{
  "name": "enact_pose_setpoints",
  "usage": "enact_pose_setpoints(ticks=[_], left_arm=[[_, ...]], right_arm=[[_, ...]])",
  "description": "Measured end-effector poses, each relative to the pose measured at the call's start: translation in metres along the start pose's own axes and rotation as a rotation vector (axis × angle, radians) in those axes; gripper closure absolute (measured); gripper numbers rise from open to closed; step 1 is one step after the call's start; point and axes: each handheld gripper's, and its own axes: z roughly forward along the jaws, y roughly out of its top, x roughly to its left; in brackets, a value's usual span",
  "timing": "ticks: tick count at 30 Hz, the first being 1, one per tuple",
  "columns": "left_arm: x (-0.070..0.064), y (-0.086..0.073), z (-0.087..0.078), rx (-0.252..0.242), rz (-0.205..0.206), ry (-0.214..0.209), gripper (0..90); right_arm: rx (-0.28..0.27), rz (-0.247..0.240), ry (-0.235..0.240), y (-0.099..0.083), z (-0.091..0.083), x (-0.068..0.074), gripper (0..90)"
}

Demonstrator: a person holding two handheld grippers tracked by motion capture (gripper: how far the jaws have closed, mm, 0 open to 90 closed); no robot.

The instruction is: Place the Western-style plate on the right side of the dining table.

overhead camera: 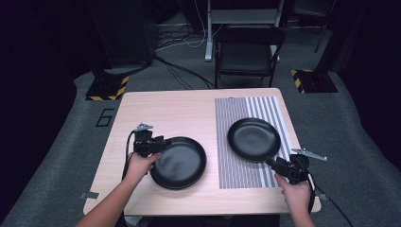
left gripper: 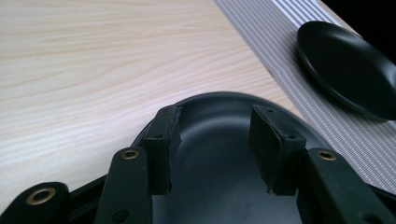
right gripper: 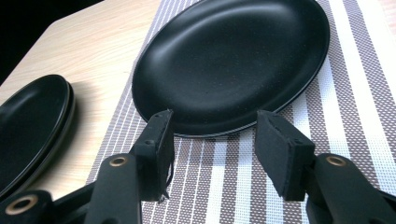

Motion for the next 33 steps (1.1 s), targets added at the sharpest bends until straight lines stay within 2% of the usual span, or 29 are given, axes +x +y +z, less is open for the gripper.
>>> enact_pose_setpoints(ticks=[3,6,12,16,23,27,29,31,33], left_arm=[[0.007,-0.007,-0.007,-0.011,-0.010,0.013,53.0],[0.014,-0.015,-0.015,-0.019,0.005,0.039,53.0],[0.027,-0.029,-0.030,-0.044,-0.007,0.062,53.0],[0.033,-0.035,-0.039,-0.045,-0.013,0.081,52.7],[0.046,-0.049,-0.051,-0.057,0.012,0.127,52.1],[0.052,-0.056,-0.054,-0.064,0.047,0.152,50.4],[0.055,-0.060,-0.056,-0.063,0.068,0.153,49.4],[0.059,-0.062,-0.057,-0.059,0.067,0.150,48.7],[0.062,-0.065,-0.056,-0.052,0.072,0.146,48.6]], right_arm=[[0.003,0.005,0.009,0.001,0.000,0.000,46.7],[0.015,-0.007,0.009,-0.002,0.002,0.000,46.7],[0.040,-0.063,0.006,-0.007,0.003,0.006,46.5],[0.041,-0.072,0.017,-0.010,0.001,0.011,46.4],[0.070,-0.147,0.027,-0.020,-0.002,0.018,45.1],[0.081,-0.180,0.046,-0.027,-0.001,0.018,44.4],[0.084,-0.188,0.054,-0.029,0.000,0.018,43.9],[0.081,-0.207,0.048,-0.032,0.001,0.018,43.7],[0.081,-0.252,0.029,-0.035,0.002,0.020,43.6]])
